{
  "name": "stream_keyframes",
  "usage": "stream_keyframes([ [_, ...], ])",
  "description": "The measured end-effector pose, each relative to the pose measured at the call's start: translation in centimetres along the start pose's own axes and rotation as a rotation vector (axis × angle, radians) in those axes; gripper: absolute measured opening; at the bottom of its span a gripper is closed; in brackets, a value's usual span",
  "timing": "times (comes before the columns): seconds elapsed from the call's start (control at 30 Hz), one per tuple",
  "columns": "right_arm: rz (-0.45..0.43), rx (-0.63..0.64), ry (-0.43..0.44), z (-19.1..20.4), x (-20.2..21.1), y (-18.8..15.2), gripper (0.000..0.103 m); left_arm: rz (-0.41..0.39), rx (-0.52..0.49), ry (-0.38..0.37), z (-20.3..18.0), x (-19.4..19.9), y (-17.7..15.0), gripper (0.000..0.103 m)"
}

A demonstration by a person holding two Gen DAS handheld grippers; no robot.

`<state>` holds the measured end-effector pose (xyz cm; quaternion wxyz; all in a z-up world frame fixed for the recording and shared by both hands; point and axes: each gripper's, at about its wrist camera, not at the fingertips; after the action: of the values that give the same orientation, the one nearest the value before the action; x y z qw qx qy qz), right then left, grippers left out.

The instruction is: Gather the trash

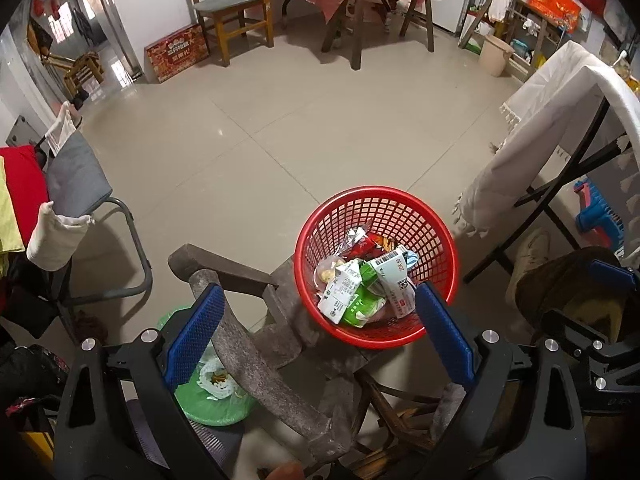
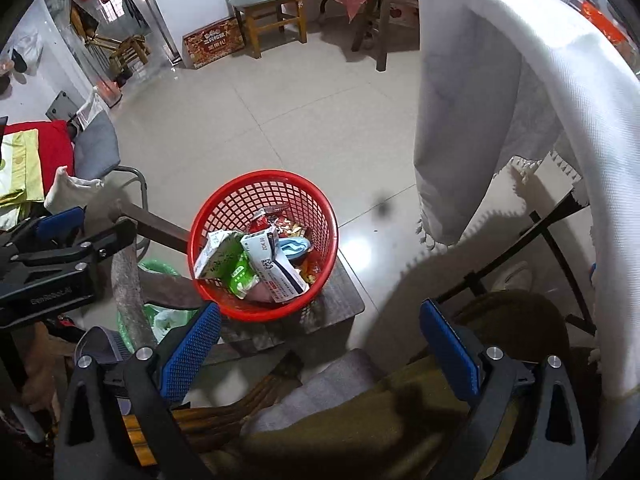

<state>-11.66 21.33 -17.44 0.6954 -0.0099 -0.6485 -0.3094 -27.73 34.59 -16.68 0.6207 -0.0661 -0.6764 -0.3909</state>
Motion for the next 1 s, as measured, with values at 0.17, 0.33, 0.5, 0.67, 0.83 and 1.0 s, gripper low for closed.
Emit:
stream_keyframes([
  [0.17,0.001,0.042,-0.005,1.0,0.4,0.0,0.097,-0.001,-0.029,-0.008,-0.7,0.1,0.0,0.092],
  [0.33,-0.008,0.059,-0.006,1.4,1.0,0.1,0.097,-0.001,-0.036,-0.013,-1.0,0.2,0.0,0.092],
  [0.5,-0.008,0.057,0.000,1.4,1.1,0.1,0.097,-0.001,-0.030,-0.025,-0.9,0.2,0.0,0.092],
  [0.67,-0.009,0.060,0.000,1.4,1.2,0.1,0.097,-0.002,-0.025,-0.029,-0.9,0.1,0.0,0.092],
  [0.83,-0.011,0.061,0.001,1.5,1.3,0.2,0.097,-0.013,-0.035,-0.016,-1.0,0.3,0.1,0.092],
  [1.0,-0.013,0.062,0.000,1.5,1.4,0.2,0.097,-0.016,-0.038,-0.010,-1.0,0.4,0.1,0.092],
])
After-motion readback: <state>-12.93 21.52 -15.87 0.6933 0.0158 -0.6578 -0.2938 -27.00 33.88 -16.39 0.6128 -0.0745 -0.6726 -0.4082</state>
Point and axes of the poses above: each gripper's, at about its wrist camera, not at the fingertips, and x roughly against the way its jaws point, z to its left, y to its top, and after that the axes turned 5 degrees about y, right-handed
